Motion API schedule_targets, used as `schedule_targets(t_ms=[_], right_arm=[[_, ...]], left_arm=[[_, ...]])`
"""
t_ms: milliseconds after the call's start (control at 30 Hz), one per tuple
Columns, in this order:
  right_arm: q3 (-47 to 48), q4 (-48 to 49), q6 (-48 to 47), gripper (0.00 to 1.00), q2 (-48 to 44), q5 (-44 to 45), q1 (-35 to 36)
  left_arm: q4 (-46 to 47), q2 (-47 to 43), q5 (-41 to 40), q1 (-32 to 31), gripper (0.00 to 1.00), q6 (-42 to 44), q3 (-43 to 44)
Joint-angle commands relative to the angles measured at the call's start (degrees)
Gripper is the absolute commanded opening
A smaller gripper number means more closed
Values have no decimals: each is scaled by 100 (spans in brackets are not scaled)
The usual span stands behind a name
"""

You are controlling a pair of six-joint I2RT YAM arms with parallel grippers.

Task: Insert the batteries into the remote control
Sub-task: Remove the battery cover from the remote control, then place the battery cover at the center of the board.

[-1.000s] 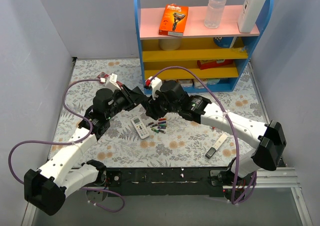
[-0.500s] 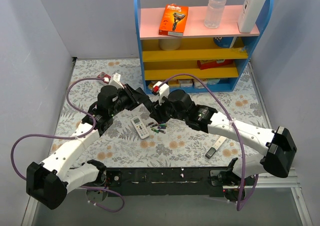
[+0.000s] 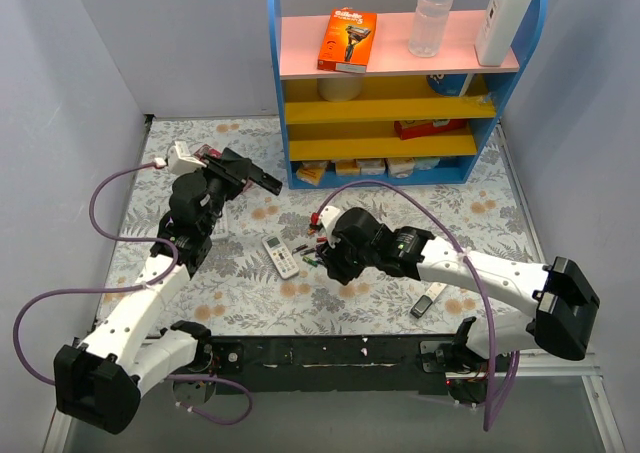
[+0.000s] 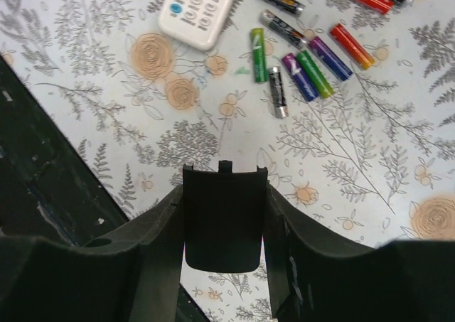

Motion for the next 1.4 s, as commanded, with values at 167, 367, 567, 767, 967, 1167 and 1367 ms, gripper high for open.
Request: schedule_targets(t_ms=[167,367,567,767,967,1167,1367], right_arm=[[138,-198,529,41,506,654,-1055],[85,267,679,43,1120,698,-1802],[173,453,723,46,1859,769,-2058],[217,339,890,69,2045,760,-2067],[454,-144,881,95,1686,786,-2067],[779,-855,1205,98,1114,1155,-2233],[490,-1243,1864,98,578,1190,-3040]], left_arm=[[261,-958,812,2,0,689,-1119],[858,-1285,2069,-7,0,505,-1849],[1350,-1180,2632,-15,0,557,-2122],[1535,-1074,2817,-86,0,759,-2201],[1597,-1074,2835,-129,0,926,-2236],[1772,-1074,2861,-156,0,1067,-2297],[1966,-1083,2853,-270,0,1225,-2464]])
